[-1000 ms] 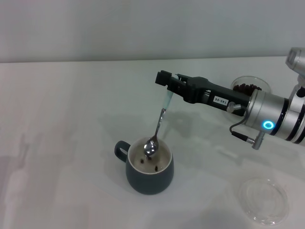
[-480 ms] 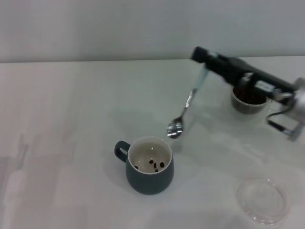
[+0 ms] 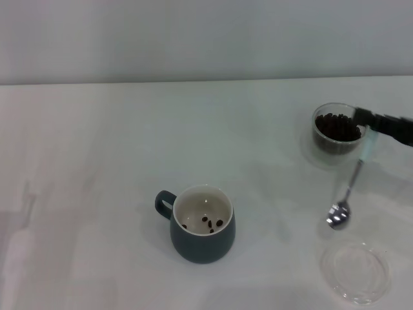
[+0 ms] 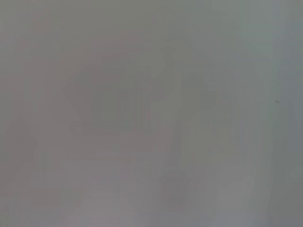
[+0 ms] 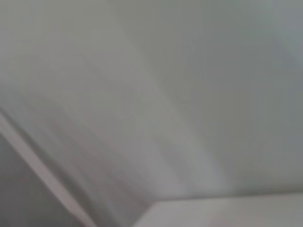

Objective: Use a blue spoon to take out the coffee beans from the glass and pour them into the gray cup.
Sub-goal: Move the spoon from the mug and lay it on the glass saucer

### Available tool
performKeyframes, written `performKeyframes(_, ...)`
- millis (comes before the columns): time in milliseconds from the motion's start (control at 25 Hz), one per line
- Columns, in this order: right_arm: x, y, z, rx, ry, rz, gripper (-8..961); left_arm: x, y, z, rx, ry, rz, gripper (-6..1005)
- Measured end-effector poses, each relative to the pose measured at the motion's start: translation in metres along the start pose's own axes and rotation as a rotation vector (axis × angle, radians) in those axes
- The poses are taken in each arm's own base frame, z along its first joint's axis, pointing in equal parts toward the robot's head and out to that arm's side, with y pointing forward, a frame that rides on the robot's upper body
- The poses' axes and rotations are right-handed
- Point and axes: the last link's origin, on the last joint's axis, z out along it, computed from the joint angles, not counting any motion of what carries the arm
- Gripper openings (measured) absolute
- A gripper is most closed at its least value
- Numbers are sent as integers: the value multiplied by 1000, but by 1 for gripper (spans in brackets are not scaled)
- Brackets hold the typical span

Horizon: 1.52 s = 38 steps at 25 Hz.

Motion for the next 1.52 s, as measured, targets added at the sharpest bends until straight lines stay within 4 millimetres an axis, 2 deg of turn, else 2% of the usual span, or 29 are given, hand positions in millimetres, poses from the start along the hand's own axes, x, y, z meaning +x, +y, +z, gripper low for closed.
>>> performKeyframes(200,11,-12,-19,89,41,33,284,1,-1,1,0,2,2,731)
performKeyframes(560,37,-21,-34,177,108,76,288,1,-1,1,1,2,5,730)
performKeyframes(880,57,-23,-36,217,95,117,292,1,-1,1,1,2,4,730)
performKeyframes(1240,74,-21,-44,256,5,171,296,1,-1,1,0,1,4,730)
performKeyframes(1520,85,-19,-42,265,-11,203,299,0,0,2,-6,1,6,730)
